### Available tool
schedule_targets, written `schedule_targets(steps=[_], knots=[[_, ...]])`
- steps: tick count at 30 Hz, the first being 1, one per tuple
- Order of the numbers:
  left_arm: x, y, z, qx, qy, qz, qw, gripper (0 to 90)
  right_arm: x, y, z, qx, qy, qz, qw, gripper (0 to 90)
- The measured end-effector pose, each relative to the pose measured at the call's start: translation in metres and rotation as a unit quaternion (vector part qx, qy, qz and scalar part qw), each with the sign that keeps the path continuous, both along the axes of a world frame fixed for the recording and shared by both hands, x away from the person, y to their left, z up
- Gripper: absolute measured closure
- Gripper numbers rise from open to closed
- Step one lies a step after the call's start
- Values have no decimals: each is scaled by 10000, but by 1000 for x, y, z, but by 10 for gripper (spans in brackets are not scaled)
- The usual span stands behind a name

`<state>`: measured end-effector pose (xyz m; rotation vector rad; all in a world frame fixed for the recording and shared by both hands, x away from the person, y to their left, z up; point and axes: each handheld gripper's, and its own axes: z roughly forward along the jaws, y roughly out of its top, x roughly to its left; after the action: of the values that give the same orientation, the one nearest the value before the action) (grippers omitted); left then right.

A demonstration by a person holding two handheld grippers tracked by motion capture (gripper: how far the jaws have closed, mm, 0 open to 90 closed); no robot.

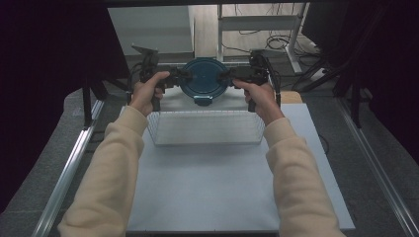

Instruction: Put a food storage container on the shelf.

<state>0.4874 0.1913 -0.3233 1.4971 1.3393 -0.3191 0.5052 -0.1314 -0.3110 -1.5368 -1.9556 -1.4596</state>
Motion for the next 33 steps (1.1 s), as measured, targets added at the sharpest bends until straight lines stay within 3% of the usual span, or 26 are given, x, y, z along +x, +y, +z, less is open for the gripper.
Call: schedule_targets(steps=[6, 13, 16, 17, 18, 19, 20, 23, 24, 25, 26, 28, 29, 31, 32, 33], knots=[[7, 0, -9, -123, 170, 27, 9998, 363, 8, -2, -9, 150, 211, -123, 9996, 352], [7, 0, -12, -207, 26, 53, 9998, 352, 9, -1, -11, 193, 207, -181, 9994, 341], [-2, -5, -8, 226, -412, 237, 9986, 283, 3, 5, -7, -173, -84, -243, 9995, 251], [-2, -5, -8, 226, -412, 237, 9986, 257, 3, 5, -7, -173, -84, -243, 9995, 251], [-8, -4, -6, 574, -665, 408, 9953, 227, -4, 9, -1, -415, -359, -347, 9979, 192], [-8, -4, -6, 574, -665, 408, 9953, 209, -4, 9, -1, -415, -359, -347, 9979, 192], [-15, -2, -3, 617, -841, 466, 9935, 198, -11, 11, 4, -541, -557, -406, 9962, 143], [-25, 2, 0, 577, -1019, 462, 9920, 187, -20, 12, 9, -726, -726, -403, 9939, 101], [-38, 4, 4, 653, -1202, 390, 9898, 186, -29, 13, 13, -1102, -936, -394, 9887, 85], [-38, 4, 4, 653, -1202, 390, 9898, 187, -29, 13, 13, -1102, -936, -394, 9887, 85], [-55, 6, 8, 667, -1429, 324, 9870, 188, -42, 13, 16, -1406, -1221, -367, 9818, 85], [-74, 7, 10, 795, -1655, 278, 9826, 190, -55, 10, 17, -1446, -1348, -279, 9799, 85], [-74, 7, 10, 795, -1655, 278, 9826, 192, -55, 10, 17, -1446, -1348, -279, 9799, 85], [-93, 7, 8, 907, -1812, 214, 9790, 196, -68, 5, 17, -1380, -1480, -125, 9792, 87], [-111, 6, 5, 982, -1914, 38, 9766, 200, -84, -1, 17, -1361, -1638, -2, 9771, 92], [-119, 6, 3, 991, -1969, -15, 9754, 203, -93, -5, 17, -1352, -1733, 27, 9755, 97]])
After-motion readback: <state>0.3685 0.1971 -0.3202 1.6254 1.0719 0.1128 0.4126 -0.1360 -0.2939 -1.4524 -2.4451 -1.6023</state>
